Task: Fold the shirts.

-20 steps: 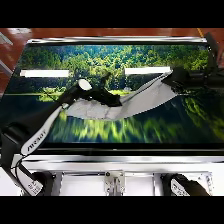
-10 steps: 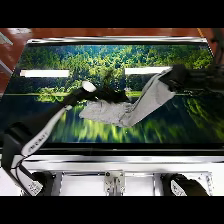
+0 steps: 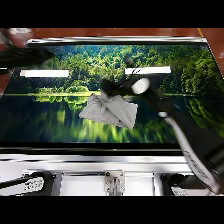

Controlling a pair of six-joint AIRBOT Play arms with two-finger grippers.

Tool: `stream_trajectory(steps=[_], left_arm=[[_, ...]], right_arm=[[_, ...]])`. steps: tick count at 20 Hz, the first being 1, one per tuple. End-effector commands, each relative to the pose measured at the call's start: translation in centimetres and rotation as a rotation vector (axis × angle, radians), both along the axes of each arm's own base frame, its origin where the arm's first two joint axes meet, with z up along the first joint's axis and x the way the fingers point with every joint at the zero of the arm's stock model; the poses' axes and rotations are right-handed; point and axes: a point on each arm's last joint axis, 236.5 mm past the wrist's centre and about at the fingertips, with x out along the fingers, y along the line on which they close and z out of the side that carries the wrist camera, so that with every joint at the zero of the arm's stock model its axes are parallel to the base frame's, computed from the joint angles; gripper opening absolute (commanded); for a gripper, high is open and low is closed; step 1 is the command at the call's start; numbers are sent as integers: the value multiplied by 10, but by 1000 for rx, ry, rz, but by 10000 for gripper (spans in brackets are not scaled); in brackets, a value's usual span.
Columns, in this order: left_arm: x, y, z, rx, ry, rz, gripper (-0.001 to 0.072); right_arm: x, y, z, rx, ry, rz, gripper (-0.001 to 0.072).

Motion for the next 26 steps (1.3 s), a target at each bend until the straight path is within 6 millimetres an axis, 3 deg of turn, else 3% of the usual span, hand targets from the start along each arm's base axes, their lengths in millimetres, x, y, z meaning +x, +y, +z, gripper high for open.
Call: stream_trajectory(steps=[1,3,6,7,9,12,13,15,17,18,19,20,22,26], left_arm=[[-42,47,36,65,-36,44,34],[-51,46,37,76,-28,30,34],[-51,41,34,74,-18,15,35],[-50,39,34,72,-20,13,34],[-50,35,34,72,-23,6,34],[-50,34,33,72,-19,3,35],[-51,34,33,72,-18,2,35],[-51,34,33,73,-18,2,35],[-51,34,33,77,-21,0,34],[-51,34,33,78,-22,-1,34],[-50,34,33,78,-22,-1,35],[-51,34,33,78,-22,-2,34],[-50,34,33,78,-22,-1,34],[-51,34,33,78,-22,-2,35]], right_arm=[[-4,62,-73,138,183,-119,56],[-11,87,-71,169,183,-48,56],[-5,97,-60,201,177,-42,65],[-4,97,-59,213,189,-51,109],[-12,100,-58,226,220,-26,548],[-42,89,-61,152,247,180,565],[-50,70,-66,88,256,260,565],[-63,11,-75,-63,315,377,565],[-60,-75,-83,-279,374,387,570],[-55,-129,-89,-423,409,342,572],[-51,-177,-94,-549,456,280,658],[-50,-216,-98,-618,523,204,696],[-47,-225,-104,-528,568,153,696],[-43,-205,-136,-404,607,132,696]])
